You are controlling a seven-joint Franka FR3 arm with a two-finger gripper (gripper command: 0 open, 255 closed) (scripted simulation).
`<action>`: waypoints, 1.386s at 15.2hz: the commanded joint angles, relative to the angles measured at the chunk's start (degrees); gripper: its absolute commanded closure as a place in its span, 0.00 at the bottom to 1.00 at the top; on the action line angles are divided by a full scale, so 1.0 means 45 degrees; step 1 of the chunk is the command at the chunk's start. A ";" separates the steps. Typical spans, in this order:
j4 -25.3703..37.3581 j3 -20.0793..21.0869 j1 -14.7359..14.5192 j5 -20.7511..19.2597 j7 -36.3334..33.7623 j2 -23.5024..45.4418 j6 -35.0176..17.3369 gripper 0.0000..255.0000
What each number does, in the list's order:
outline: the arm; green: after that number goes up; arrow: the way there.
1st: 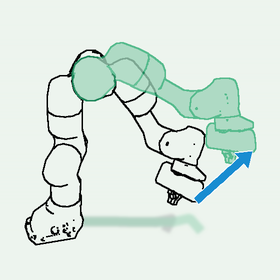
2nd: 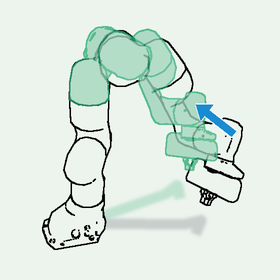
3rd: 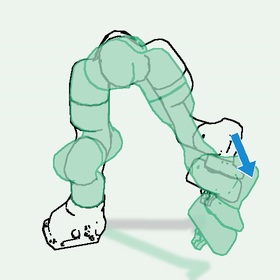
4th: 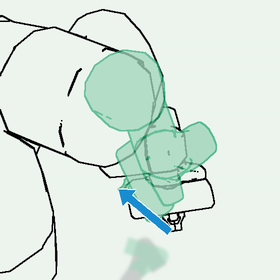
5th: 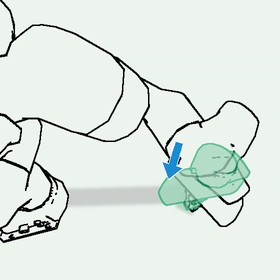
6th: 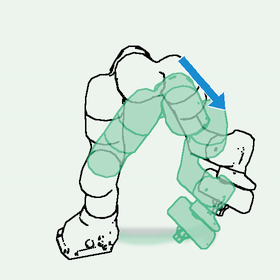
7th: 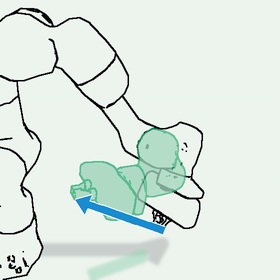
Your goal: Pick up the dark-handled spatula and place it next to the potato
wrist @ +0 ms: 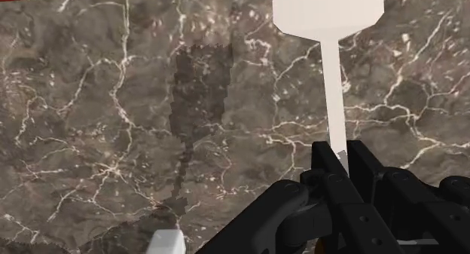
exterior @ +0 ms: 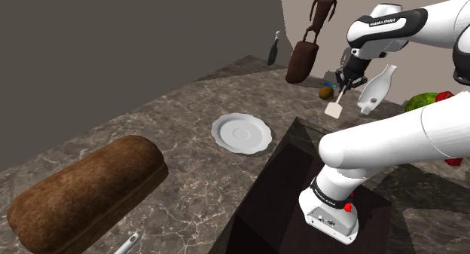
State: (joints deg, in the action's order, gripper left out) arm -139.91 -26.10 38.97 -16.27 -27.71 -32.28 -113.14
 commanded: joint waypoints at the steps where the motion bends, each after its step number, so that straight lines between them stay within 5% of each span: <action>1: 0.0240 -0.0507 0.0187 -0.0168 0.0642 0.0136 0.0000 1.00; 10: 0.2055 -0.3191 0.0545 -0.0275 0.3811 0.1696 -0.0263 1.00; 21: 0.0940 -0.3929 0.0458 -0.0234 0.4109 0.2445 -0.2120 1.00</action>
State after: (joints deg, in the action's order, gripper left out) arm -135.01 -43.45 41.07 -17.34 -9.31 -21.63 -121.65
